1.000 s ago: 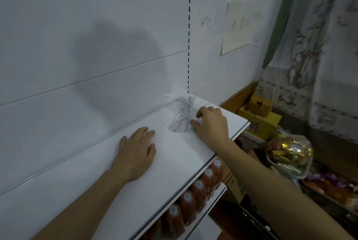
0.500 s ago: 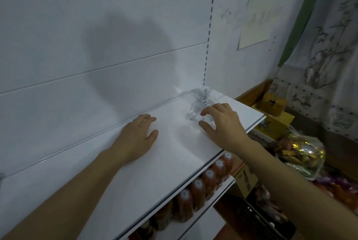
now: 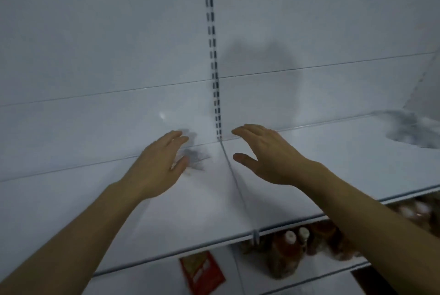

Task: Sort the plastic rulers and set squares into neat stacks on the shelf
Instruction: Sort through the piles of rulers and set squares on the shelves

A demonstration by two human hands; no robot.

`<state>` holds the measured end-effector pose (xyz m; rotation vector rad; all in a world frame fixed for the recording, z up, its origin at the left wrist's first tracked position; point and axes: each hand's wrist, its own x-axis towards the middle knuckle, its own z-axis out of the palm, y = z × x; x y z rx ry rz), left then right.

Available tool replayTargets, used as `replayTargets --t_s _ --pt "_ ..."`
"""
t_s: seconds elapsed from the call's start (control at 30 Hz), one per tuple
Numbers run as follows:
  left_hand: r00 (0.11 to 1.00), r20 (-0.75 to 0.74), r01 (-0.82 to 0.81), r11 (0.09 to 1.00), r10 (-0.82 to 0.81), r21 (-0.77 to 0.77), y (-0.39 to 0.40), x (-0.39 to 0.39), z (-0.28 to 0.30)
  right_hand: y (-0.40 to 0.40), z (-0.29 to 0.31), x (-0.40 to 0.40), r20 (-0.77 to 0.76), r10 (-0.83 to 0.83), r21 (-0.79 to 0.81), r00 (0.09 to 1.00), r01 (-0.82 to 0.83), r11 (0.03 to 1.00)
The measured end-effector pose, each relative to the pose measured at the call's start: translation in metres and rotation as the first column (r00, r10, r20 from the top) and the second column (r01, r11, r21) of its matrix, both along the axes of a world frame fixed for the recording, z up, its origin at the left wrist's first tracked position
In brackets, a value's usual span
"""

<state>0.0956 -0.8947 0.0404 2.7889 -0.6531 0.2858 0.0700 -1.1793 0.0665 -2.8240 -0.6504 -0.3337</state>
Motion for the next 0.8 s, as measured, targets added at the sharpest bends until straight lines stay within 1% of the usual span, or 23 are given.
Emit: replayTargets --t_s 0.13,0.23,0.37,0.5,0.63,0.73,0.8 --pt "0.980 -0.023 -0.198 0.980 0.199 0.025 0.142 -0.060 -0.005 0.145 0.003 -0.019 0.020 0.208 -0.009 0.978 -0.207 0.978" --pt "0.931 -0.029 -0.363 0.931 0.364 0.039 0.244 -0.117 -0.008 0.251 0.001 -0.031 0.008 0.383 -0.038 0.924 -0.382 0.923" --pt "0.820 -0.006 -0.572 0.820 0.572 0.006 0.366 -0.209 -0.001 0.399 0.007 -0.051 -0.002 0.595 -0.054 0.803 -0.595 0.802" --pt "0.655 0.029 -0.753 0.656 0.755 -0.044 0.461 -0.291 0.004 0.530 0.012 -0.085 -0.038 0.779 -0.032 0.626 -0.780 0.625" --pt "0.526 0.034 -0.849 0.527 0.850 -0.033 0.525 -0.346 -0.002 0.631 0.006 -0.112 -0.080 0.879 -0.057 0.470 -0.882 0.467" --pt "0.482 0.021 -0.876 0.483 0.876 -0.013 0.567 -0.364 -0.010 0.692 -0.002 -0.117 -0.096 0.914 -0.063 0.395 -0.918 0.391" --pt "0.465 0.022 -0.885 0.466 0.885 -0.018 0.596 -0.364 -0.013 0.729 -0.007 -0.113 -0.102 0.924 -0.066 0.368 -0.930 0.363"
